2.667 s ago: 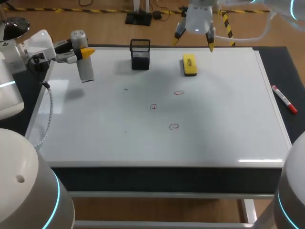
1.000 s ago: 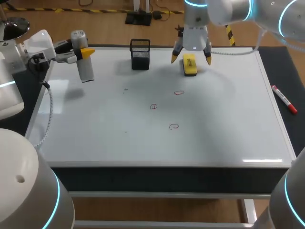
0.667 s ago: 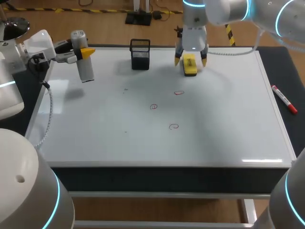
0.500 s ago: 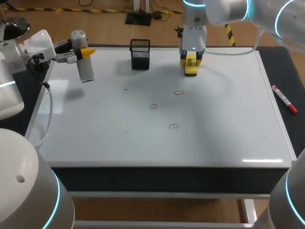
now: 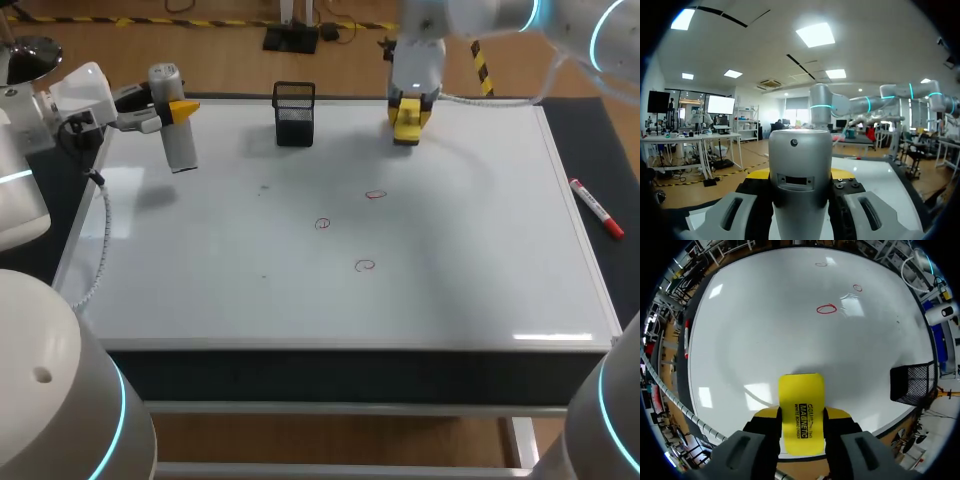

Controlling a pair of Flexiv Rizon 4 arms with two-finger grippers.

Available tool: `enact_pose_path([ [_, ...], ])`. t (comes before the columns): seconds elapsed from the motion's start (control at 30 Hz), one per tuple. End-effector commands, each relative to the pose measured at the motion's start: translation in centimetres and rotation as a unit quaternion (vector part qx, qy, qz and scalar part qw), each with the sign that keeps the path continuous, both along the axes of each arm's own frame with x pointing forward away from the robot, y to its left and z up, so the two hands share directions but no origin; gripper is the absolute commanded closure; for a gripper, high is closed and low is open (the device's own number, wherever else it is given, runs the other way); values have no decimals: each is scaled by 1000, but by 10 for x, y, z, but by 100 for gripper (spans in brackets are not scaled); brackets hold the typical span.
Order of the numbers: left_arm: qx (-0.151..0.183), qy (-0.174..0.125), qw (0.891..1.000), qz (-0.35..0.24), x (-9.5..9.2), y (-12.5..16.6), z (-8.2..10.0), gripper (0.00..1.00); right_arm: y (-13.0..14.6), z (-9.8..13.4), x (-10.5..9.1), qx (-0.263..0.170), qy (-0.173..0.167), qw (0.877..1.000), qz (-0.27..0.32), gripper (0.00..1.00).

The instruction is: Pick up the inspection probe, press it on each red-marked spot on the whiteboard one by one, put down the probe, pick up the eraser, and wipe off all the red marks.

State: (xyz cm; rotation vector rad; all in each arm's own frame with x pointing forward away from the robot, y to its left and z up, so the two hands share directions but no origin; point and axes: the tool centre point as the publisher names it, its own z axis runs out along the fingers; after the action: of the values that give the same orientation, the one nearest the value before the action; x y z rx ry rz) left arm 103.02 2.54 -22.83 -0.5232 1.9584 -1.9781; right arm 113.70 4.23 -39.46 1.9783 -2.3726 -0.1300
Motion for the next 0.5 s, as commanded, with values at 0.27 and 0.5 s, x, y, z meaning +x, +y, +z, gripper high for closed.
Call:
enact_pose_path([
  [0.27,-1,-2,1000,1,0,0,0,100,-57,30,-14,-13,-19,999,-45,100],
  [0.5,-1,-2,1000,1,0,0,0,100,-95,30,-27,-24,-14,996,-83,100],
])
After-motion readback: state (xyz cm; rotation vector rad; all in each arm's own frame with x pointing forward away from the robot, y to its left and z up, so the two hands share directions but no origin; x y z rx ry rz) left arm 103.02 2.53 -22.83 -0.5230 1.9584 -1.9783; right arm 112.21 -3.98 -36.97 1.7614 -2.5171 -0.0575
